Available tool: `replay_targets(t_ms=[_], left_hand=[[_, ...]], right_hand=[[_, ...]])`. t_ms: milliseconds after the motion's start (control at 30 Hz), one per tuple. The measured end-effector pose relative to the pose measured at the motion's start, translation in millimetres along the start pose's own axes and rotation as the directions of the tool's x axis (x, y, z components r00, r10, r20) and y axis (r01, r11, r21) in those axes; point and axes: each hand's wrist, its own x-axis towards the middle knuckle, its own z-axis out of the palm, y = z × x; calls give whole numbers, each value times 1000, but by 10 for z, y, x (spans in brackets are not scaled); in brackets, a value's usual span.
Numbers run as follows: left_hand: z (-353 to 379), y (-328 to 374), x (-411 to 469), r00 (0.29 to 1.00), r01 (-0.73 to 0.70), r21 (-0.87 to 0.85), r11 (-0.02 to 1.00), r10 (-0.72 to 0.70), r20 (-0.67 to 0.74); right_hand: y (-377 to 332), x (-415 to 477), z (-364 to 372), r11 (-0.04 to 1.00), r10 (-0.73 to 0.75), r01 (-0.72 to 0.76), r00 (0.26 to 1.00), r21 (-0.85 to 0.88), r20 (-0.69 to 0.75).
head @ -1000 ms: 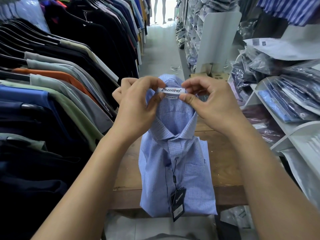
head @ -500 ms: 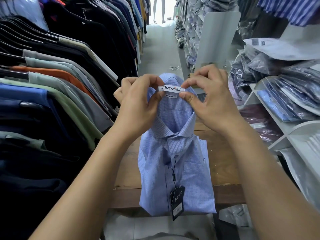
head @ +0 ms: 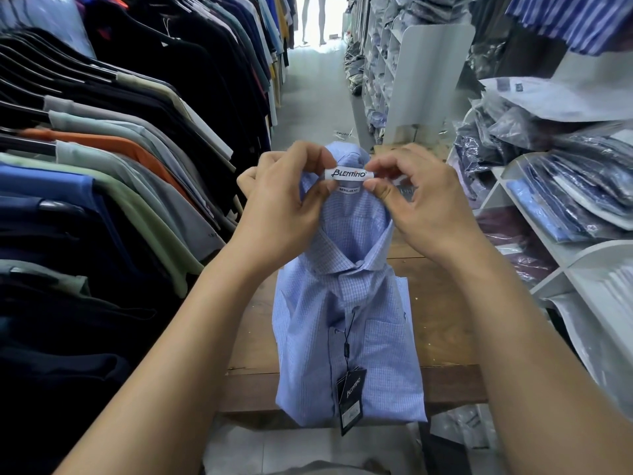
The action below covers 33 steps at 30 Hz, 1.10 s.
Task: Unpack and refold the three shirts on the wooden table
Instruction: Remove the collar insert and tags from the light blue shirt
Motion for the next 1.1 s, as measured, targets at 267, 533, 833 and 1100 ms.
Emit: replay_targets(t_ms=[267, 533, 833, 1100], left_hand=[[-6, -14, -40, 999, 34, -46, 998, -32, 30], [35, 10, -38, 992, 128, -190, 973, -123, 43], [41, 20, 20, 968, 240, -243, 940, -212, 134], [85, -60, -124, 998, 56, 69, 996, -56, 4]], right_hand=[[-55, -46, 15, 983, 121, -135, 986, 124, 117], [-214, -125, 91, 938, 155, -195, 975, 286, 157], [-187, -147, 246, 1000, 5, -5, 998, -9, -66], [-181, -146, 221, 986, 132, -128, 991, 108, -26]])
